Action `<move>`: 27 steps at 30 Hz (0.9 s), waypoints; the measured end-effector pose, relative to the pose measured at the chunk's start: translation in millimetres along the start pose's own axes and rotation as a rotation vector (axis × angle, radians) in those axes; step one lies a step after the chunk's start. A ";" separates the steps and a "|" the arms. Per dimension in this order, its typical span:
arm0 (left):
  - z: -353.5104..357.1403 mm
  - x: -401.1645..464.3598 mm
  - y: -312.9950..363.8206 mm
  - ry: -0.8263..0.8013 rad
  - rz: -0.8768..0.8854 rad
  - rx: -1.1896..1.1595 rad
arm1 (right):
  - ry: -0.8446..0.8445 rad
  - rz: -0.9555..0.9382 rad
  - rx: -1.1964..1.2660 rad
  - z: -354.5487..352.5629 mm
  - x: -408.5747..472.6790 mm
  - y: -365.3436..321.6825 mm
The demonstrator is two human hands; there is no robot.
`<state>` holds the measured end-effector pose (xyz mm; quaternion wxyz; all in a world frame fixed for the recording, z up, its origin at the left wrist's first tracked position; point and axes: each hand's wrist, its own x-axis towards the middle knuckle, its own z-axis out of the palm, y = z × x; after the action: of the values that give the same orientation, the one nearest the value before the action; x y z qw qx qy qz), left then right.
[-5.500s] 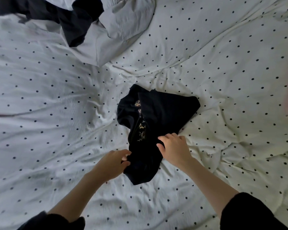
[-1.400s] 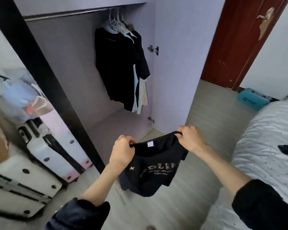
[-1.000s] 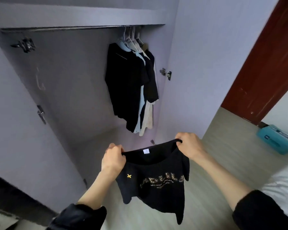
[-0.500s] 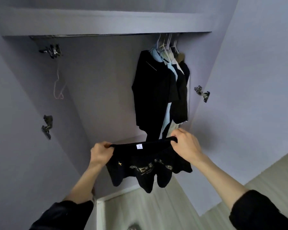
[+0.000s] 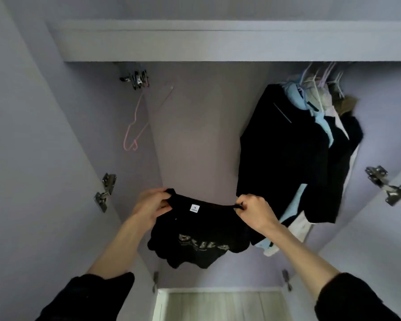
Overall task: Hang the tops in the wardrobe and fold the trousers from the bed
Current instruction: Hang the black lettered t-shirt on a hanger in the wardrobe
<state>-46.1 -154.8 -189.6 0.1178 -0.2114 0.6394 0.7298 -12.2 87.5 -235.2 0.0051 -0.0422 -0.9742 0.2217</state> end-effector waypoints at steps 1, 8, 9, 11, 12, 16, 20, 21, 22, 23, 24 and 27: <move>-0.9 2.7 5.5 0.020 0.011 -0.009 | -0.021 -0.016 0.005 1.1 10.2 -3.9; -14.7 10.1 33.1 0.260 0.108 -0.022 | -0.348 -0.158 0.256 -0.3 78.8 -41.8; -17.9 9.5 38.3 0.289 0.128 -0.012 | -0.394 -0.158 0.325 -1.9 89.6 -50.6; -25.0 8.9 48.7 0.355 0.162 -0.015 | -0.426 -0.157 0.481 -4.2 111.6 -74.2; -27.2 7.8 53.1 0.381 0.177 -0.010 | -0.430 -0.138 0.584 -5.3 120.8 -86.4; -36.3 2.5 62.7 0.449 0.200 0.017 | -0.490 -0.086 0.941 -5.1 150.8 -143.9; -45.5 0.2 65.9 0.436 0.186 0.074 | -0.490 0.044 1.381 -8.9 179.8 -208.6; -48.1 0.8 66.8 0.426 0.191 0.082 | -0.504 0.060 1.432 -8.3 187.2 -223.4; -49.6 0.7 67.2 0.416 0.191 0.091 | -0.520 0.071 1.453 -6.9 192.7 -235.4; -50.4 0.6 67.4 0.407 0.189 0.098 | -0.537 0.089 1.458 -4.2 198.2 -244.7; -51.5 1.0 67.9 0.403 0.187 0.102 | -0.547 0.105 1.456 -1.6 203.3 -252.3; -56.9 1.8 68.5 0.379 0.184 0.106 | -0.554 0.126 1.428 3.5 213.7 -265.9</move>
<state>-69.0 -221.6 -135.3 -0.0606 -0.2791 0.7042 0.6500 -246.5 -134.8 -125.2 -0.2260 -0.0270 -0.5560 0.7994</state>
